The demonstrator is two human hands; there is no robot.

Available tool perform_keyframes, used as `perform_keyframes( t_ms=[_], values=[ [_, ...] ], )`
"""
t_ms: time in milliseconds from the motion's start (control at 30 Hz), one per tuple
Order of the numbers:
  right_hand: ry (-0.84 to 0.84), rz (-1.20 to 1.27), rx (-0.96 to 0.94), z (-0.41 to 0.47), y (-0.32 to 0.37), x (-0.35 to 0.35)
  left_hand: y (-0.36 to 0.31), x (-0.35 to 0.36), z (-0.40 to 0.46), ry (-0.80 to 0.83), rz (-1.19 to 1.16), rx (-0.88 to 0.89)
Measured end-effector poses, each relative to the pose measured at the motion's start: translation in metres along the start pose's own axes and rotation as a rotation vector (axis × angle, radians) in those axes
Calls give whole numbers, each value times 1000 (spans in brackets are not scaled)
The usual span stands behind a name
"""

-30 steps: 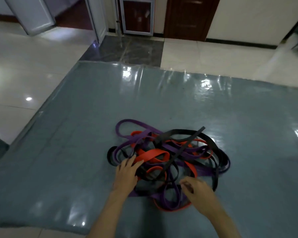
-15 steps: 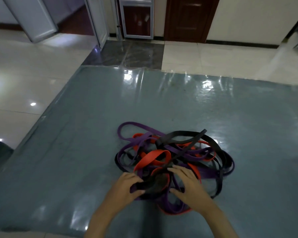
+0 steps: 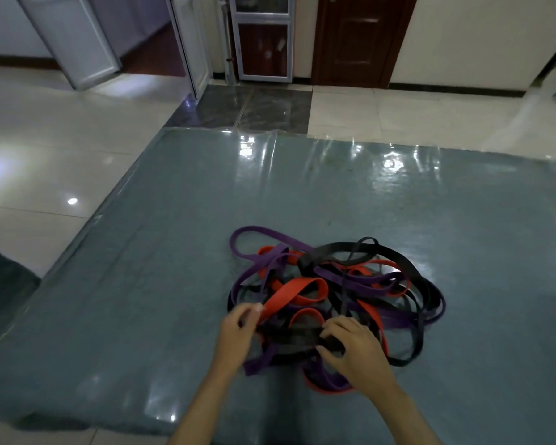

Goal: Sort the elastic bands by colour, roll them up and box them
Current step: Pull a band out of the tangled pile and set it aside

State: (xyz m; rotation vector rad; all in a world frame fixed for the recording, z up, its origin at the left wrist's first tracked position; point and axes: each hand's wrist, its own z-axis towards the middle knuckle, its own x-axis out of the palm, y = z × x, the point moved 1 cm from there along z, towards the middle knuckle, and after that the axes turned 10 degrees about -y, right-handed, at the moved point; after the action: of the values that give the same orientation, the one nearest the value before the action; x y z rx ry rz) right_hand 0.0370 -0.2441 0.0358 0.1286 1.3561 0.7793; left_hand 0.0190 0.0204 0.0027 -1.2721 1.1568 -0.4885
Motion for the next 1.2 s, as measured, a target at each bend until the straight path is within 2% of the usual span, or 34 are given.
perform_keyframes(
  t_ms=[67,167,300,367,467,533,600,667,700,800,867,900,1067,1133,1200],
  values=[
    [-6,42,51,-4,-3,-2,14,-4,23,-200,52,-174],
    [43,103,127,-11,-5,-2,29,-2,47,-172,98,-374],
    [72,136,186,-21,-10,1,26,7,63,-42,255,-267],
    [68,168,205,-23,-14,2,24,8,69,-43,358,-223],
    [91,183,246,-22,-19,4,28,4,74,-46,643,-142],
    [125,184,270,-21,-22,5,32,0,80,-89,655,-43],
    [153,189,289,-18,-24,6,29,-4,87,-167,499,49],
    [153,193,302,-15,-26,5,19,-7,97,-264,274,31],
    [149,194,312,-13,-28,4,12,-6,105,-301,145,-39],
    [135,216,334,-3,-31,5,-10,-2,132,-372,-388,-392],
    [115,250,345,4,-34,8,-21,1,148,-319,-620,-492],
    [115,266,346,7,-35,10,-24,4,153,-278,-634,-489],
    [141,287,344,19,-45,20,-21,31,147,-75,-343,-323],
    [144,286,349,23,-50,23,-17,42,140,-8,-161,-201],
    [149,287,355,26,-54,26,-11,48,137,75,117,-20]
  ],
)
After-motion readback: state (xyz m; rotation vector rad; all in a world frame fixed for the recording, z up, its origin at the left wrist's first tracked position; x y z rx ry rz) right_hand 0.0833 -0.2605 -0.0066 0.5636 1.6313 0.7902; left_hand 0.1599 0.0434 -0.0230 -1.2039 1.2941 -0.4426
